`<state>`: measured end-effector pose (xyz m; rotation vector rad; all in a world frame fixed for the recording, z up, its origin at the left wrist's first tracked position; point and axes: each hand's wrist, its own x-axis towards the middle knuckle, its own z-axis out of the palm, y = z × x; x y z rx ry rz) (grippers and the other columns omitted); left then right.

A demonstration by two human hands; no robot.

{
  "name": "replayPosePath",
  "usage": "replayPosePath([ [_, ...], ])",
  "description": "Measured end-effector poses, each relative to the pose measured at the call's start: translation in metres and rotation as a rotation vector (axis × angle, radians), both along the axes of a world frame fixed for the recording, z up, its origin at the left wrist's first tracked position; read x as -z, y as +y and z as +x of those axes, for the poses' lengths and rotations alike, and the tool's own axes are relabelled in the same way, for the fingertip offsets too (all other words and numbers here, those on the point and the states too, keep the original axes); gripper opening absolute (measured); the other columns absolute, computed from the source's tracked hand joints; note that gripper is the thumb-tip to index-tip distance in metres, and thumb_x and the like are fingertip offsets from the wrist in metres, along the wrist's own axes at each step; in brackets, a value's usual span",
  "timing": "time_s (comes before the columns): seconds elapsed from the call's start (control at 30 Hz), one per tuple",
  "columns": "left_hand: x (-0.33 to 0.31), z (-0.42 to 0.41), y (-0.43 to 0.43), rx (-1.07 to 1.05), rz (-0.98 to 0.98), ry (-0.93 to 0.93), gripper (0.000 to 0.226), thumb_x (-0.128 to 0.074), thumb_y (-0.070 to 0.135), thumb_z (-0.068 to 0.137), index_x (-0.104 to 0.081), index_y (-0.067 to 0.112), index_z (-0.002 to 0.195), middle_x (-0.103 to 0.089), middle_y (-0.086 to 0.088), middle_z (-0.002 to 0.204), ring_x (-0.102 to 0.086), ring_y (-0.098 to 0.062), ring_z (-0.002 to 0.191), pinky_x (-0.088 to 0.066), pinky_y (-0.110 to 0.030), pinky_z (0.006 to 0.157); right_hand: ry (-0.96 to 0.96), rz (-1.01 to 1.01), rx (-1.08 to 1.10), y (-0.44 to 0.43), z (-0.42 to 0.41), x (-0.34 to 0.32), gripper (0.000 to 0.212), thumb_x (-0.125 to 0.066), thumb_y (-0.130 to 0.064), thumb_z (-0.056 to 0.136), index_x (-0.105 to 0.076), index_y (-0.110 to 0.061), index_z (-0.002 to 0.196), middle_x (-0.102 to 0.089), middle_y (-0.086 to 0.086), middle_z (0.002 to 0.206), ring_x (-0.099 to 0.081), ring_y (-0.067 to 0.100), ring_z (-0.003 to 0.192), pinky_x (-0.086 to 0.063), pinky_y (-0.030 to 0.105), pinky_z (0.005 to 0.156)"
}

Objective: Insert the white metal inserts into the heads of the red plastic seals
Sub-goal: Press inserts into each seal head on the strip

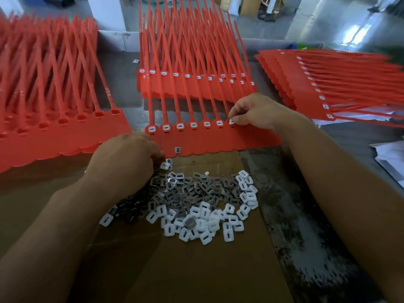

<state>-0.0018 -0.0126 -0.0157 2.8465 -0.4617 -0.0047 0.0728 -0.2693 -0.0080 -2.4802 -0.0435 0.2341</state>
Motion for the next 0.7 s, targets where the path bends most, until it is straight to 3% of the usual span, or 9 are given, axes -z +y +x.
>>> replayPosePath([
  [0.27,-0.001,-0.001,-0.001,-0.01,-0.01,-0.003,0.041,-0.045,0.002,0.084,-0.067,0.026,0.108,-0.06,0.008,0.122,-0.055,-0.018,0.108,-0.046,-0.04,0.091,0.068,-0.103,-0.063,0.004,0.001,-0.007,0.026,-0.059,-0.012,0.088,-0.059,-0.029,0.069,-0.058,-0.013,0.077,-0.05,-0.001,0.075,-0.035,0.018,0.066],
  [0.53,-0.002,-0.001,-0.001,-0.011,-0.011,0.008,0.041,-0.046,0.002,0.084,-0.067,0.025,0.11,-0.059,0.006,0.123,-0.054,-0.019,0.11,-0.046,-0.041,0.092,-0.037,-0.198,-0.052,0.012,-0.002,-0.004,0.019,-0.056,-0.011,0.09,-0.058,-0.022,0.074,-0.051,-0.016,0.076,-0.046,-0.002,0.071,-0.031,0.012,0.059],
  [0.7,-0.003,0.0,-0.002,0.002,-0.006,0.001,0.041,-0.046,0.001,0.083,-0.067,0.024,0.11,-0.059,0.006,0.123,-0.054,-0.019,0.11,-0.045,-0.041,0.093,-0.114,-0.237,-0.058,0.011,-0.005,-0.004,0.011,-0.057,-0.013,0.09,-0.059,-0.019,0.081,-0.053,-0.01,0.086,-0.047,0.004,0.085,-0.031,0.013,0.062],
])
